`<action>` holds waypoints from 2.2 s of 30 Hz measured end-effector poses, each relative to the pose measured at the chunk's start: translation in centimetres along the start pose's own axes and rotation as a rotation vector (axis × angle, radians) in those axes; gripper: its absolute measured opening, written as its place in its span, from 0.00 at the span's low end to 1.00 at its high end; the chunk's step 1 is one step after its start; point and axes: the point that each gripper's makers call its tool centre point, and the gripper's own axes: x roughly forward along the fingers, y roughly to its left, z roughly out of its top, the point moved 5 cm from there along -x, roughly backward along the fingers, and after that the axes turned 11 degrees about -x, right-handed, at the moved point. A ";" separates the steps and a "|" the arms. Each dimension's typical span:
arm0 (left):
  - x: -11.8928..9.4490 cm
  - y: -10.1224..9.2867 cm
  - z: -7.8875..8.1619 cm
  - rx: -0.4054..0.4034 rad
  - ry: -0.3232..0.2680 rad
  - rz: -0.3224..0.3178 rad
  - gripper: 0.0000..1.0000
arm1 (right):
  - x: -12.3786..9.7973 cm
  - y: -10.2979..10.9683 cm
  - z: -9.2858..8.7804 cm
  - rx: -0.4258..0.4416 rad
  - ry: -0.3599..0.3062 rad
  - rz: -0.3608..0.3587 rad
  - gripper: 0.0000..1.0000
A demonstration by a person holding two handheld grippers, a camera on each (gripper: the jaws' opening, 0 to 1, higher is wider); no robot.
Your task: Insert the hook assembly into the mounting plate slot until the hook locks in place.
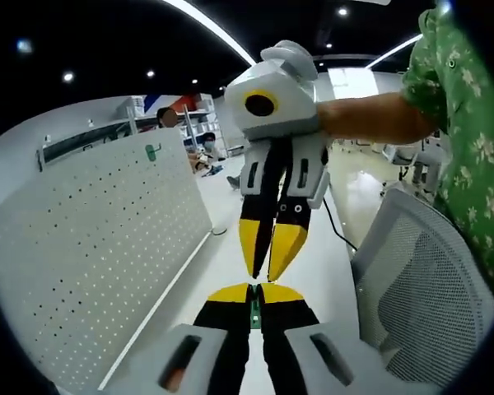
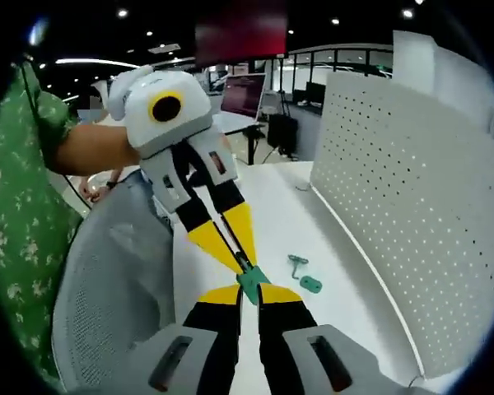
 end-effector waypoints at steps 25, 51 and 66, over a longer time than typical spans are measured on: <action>-0.3 -0.5 1.5 -0.087 -0.078 -0.044 0.03 | 0.0 -0.1 0.4 -0.036 -0.042 -0.013 0.02; -1.5 0.3 1.3 -0.167 -0.114 0.013 0.10 | -1.6 -1.4 0.3 0.042 -0.087 -0.117 0.01; -1.0 0.3 0.0 -0.206 -0.103 0.026 0.09 | -2.4 -2.0 1.6 0.107 -0.192 -0.150 0.01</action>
